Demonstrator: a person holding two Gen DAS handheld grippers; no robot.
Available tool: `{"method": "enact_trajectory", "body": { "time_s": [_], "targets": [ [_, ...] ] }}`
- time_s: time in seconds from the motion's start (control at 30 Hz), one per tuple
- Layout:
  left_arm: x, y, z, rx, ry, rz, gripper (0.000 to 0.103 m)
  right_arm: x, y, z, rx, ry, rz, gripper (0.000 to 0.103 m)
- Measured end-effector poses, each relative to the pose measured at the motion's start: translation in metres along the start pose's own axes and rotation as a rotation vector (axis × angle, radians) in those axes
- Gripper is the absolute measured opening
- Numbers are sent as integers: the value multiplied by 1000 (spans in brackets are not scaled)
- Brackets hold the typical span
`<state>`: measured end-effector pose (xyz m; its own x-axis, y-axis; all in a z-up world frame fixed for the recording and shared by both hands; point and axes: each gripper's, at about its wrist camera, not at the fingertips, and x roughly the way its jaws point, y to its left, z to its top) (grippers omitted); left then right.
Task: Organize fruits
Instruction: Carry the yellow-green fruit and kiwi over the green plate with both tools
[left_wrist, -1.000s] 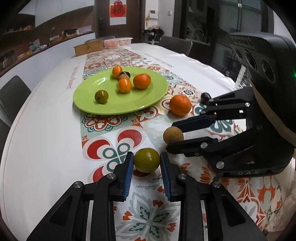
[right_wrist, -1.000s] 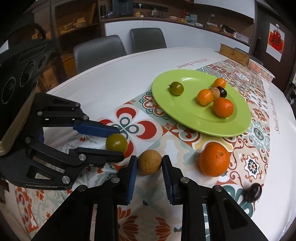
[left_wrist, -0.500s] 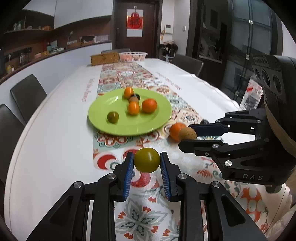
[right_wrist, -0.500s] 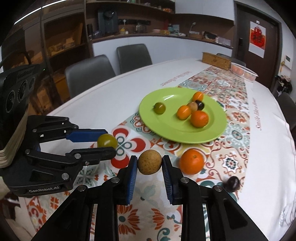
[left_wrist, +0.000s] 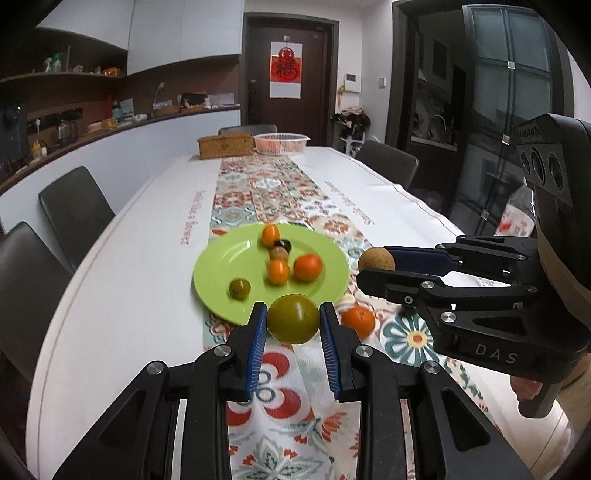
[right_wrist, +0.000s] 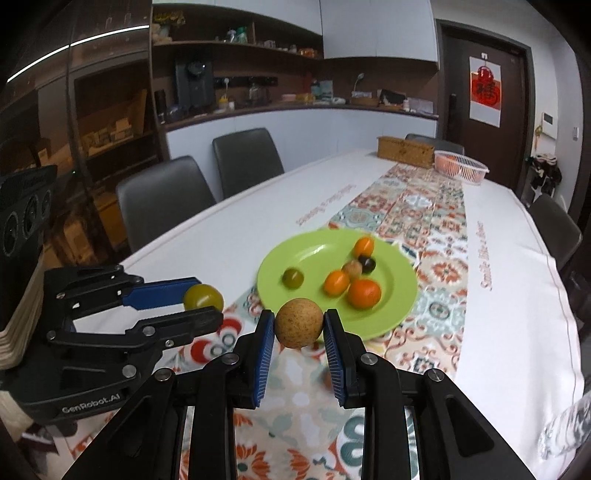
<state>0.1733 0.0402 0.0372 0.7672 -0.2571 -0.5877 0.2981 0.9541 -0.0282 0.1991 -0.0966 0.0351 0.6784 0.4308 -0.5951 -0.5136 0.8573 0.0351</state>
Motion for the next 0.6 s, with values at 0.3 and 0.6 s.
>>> {"method": "enact_trajectory", "body": {
  "time_s": [0.3, 0.6],
  "targets": [
    [7, 10, 26, -31, -20, 24, 29, 3, -15, 26, 19, -46, -44, 28],
    [38, 22, 52, -50, 0, 25, 29, 24, -38, 46, 39, -31, -77, 28]
  ]
}}
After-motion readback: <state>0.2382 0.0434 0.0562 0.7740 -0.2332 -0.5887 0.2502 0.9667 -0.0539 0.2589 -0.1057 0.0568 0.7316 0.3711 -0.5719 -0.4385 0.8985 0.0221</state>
